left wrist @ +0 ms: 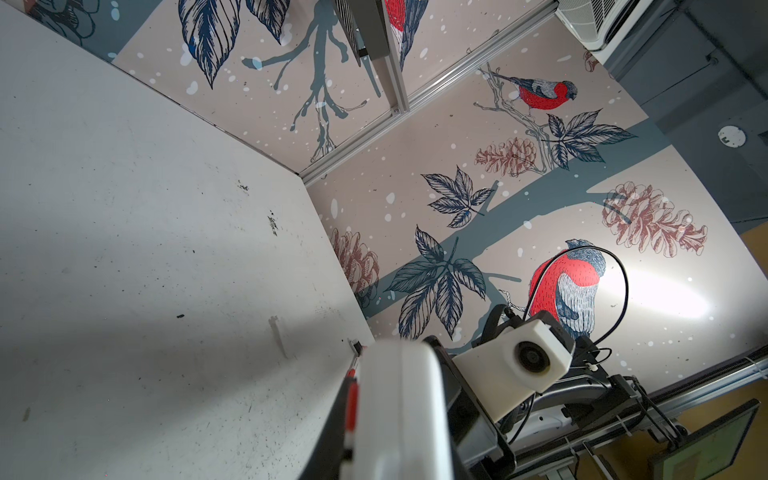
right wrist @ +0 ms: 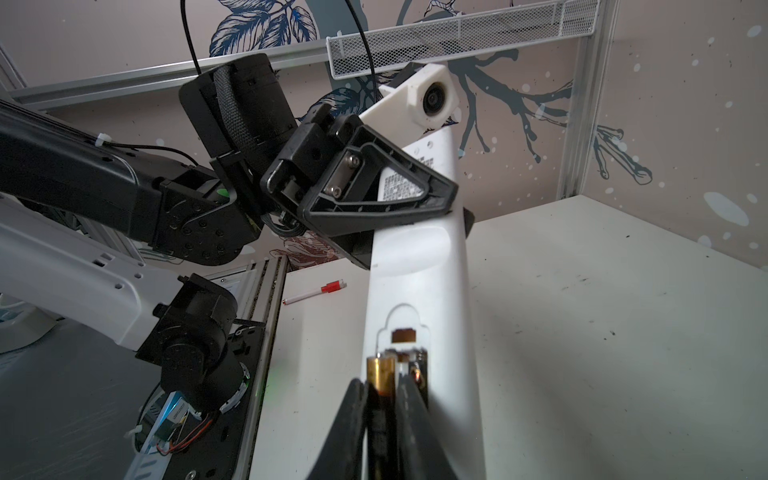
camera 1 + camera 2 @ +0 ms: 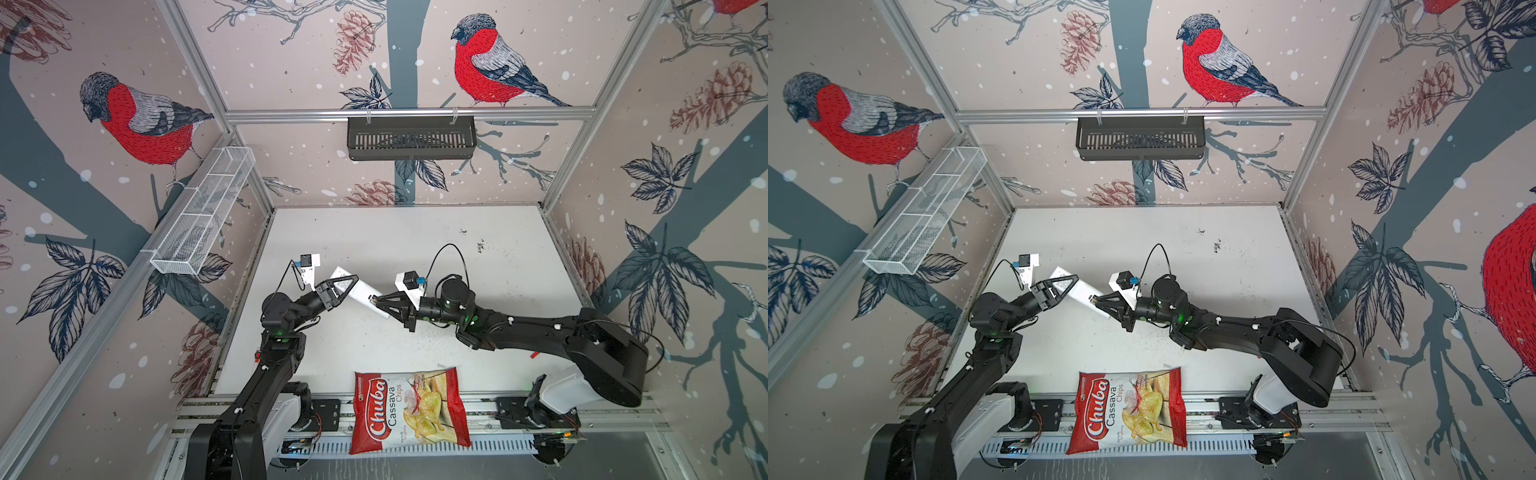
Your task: Load the batteries into the remote control
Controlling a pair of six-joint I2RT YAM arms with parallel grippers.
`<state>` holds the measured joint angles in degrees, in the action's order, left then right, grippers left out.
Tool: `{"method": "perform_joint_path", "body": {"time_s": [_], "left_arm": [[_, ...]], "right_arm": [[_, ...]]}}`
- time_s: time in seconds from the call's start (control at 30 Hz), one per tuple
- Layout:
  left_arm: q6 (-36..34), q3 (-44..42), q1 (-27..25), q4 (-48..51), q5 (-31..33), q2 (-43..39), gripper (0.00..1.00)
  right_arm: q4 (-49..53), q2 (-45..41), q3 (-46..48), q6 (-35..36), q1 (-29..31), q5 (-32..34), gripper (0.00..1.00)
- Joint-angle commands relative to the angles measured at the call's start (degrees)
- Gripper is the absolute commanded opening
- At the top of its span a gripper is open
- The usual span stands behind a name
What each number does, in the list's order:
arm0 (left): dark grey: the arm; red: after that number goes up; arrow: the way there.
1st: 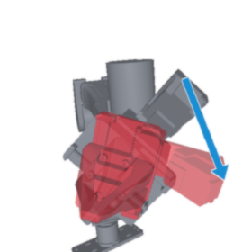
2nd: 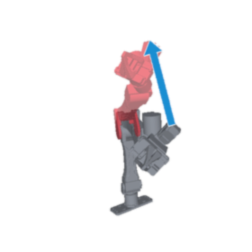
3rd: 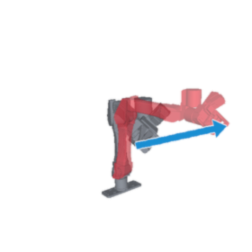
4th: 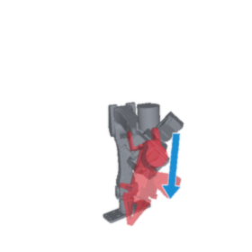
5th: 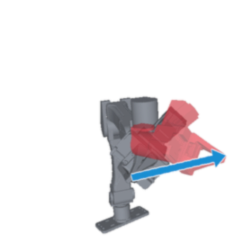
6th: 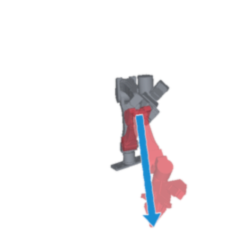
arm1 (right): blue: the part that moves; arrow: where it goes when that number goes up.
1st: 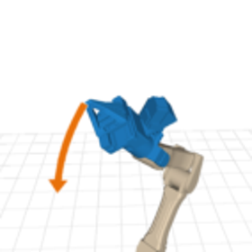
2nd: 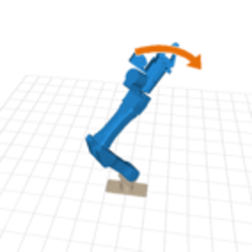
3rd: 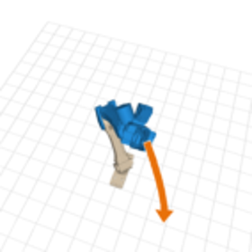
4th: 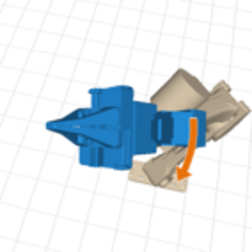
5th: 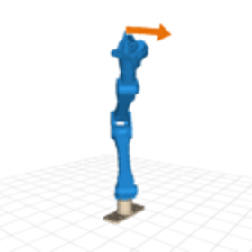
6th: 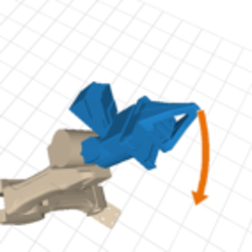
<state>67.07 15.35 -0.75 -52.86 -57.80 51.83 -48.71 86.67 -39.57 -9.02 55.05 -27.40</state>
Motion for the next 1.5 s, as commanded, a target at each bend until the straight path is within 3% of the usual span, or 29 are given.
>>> {"method": "perform_joint_path", "body": {"time_s": [0.0,0.47,0.73,1.13,1.33,1.4,1.47], "left_arm": [[3.42,0.46,0.09,-5.86,-4.69,-0.25,0.0],[3.5,0.29,0.18,-6.06,-4.66,-0.16,0.0],[3.82,0.38,0.19,-6.93,-4.78,0.11,0.0],[4.11,0.64,0.14,-7.25,-5.57,-0.24,0.0],[4.22,0.73,0.14,-8.17,-5.74,-0.42,0.0],[0.9,1.26,0.15,-4.65,-5.03,-0.88,0.0],[-7.92,3.81,0.05,8.27,-3.45,-1.89,0.0]], "right_arm": [[4.13,0.55,-0.06,-0.55,-0.21,2.62,0.19],[5.13,-0.53,-1.56,-1.74,-0.76,2.71,0.22],[14.89,-5.55,-2.42,-4.32,-3.69,5.04,0.43],[21.16,-14.02,1.27,-9.4,-7.96,-6.63,0.71],[27.96,-14.27,-0.53,-7.02,-7.3,-8.88,0.77],[27.22,-14.03,0.34,-8.39,-7.8,-7.31,0.77],[26.35,-13.59,0.95,-10.91,-8.96,-5.12,0.78]]}}
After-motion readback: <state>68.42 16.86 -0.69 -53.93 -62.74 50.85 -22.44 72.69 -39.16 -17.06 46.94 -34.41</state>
